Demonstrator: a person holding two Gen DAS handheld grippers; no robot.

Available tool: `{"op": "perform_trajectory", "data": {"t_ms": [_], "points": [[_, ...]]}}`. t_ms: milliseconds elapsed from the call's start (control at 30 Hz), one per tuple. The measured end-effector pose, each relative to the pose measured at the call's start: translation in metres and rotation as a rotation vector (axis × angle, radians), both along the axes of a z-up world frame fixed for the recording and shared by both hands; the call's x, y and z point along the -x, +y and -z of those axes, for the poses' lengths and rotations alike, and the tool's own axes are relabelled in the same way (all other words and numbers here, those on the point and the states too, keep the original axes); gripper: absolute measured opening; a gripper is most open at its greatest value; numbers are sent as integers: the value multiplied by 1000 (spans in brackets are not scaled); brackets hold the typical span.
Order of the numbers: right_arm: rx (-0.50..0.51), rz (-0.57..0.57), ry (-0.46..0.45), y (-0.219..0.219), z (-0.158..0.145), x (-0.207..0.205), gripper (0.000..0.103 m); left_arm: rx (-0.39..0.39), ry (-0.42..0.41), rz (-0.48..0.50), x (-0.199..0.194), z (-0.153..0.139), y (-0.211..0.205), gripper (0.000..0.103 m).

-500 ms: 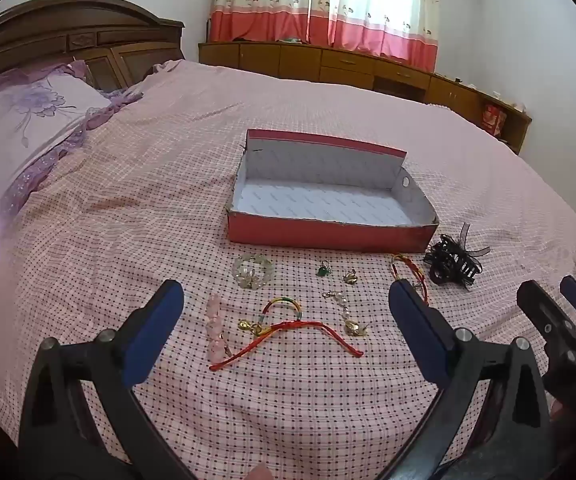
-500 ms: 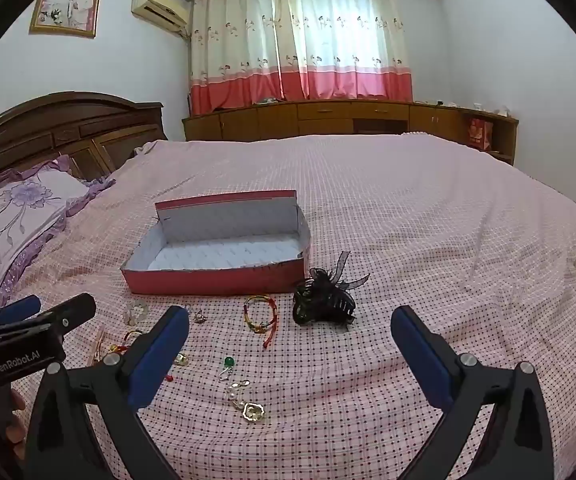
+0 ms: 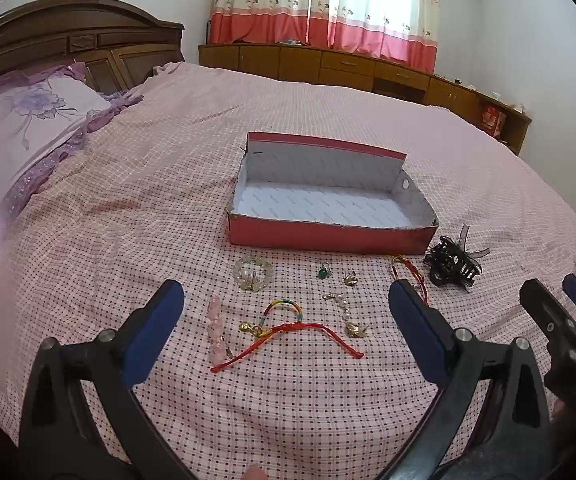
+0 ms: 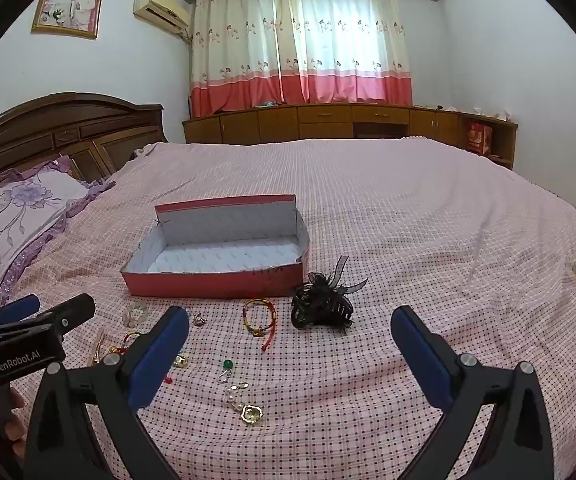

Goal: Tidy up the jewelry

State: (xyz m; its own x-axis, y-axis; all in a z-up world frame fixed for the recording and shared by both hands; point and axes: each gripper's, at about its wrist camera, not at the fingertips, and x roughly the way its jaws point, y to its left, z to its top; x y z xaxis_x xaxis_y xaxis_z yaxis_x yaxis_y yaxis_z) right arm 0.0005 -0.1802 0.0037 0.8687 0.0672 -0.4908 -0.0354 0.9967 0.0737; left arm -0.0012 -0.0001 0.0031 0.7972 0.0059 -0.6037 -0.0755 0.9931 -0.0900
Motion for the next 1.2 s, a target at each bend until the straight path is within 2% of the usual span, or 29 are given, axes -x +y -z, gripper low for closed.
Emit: {"op": "perform_trajectory", "data": {"t_ms": [1200], "points": [[11, 3, -9, -2, 0, 4, 103, -5, -5, 2, 1, -1, 6, 95]]}}
